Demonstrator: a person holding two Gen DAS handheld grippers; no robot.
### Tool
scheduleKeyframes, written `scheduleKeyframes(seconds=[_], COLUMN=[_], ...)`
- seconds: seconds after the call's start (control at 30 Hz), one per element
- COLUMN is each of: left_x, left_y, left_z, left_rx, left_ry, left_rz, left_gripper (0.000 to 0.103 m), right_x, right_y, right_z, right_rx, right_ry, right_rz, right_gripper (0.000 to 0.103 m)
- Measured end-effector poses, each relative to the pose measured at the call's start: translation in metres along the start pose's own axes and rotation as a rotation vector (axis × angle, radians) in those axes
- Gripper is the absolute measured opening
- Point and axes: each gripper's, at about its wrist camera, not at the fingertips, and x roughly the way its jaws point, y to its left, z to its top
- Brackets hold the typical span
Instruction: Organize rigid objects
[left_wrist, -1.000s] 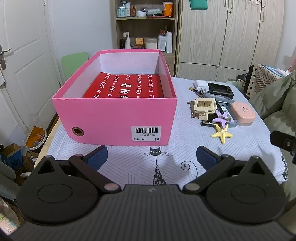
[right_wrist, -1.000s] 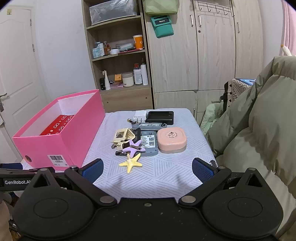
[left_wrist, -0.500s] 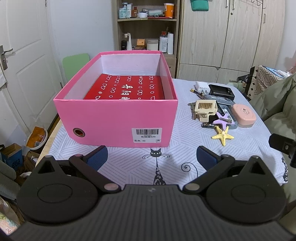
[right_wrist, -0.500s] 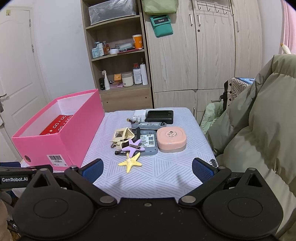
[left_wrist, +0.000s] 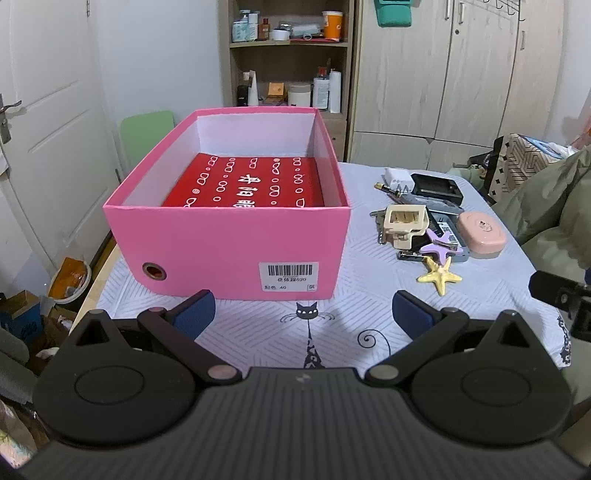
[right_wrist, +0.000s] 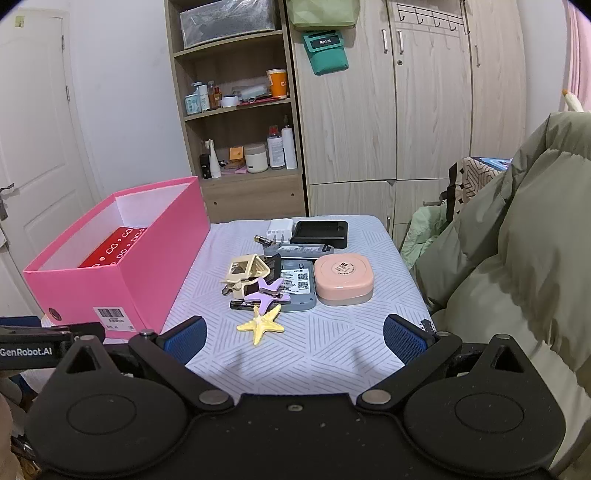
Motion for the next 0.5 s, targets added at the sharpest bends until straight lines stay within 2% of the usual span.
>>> scheduleKeyframes(seconds=[0.37, 0.5], left_x=[0.0062, 0.0097], left_y=[-0.0053, -0.0077], left_z=[0.0024, 0.0076], left_rx=[0.023, 0.041], left_ry=[0.010, 0.016], left_rz=[-0.039, -0.067], left_gripper=[0.103, 0.102], right_x=[0.0048, 0.0042], right_y=[0.0002, -0.0004], right_z=[0.0020, 0.0041], right_rx=[-0.005, -0.011], right_ry=[0.006, -0.023], right_rz=[-0.001, 0.011], right_gripper=[0.103, 0.103])
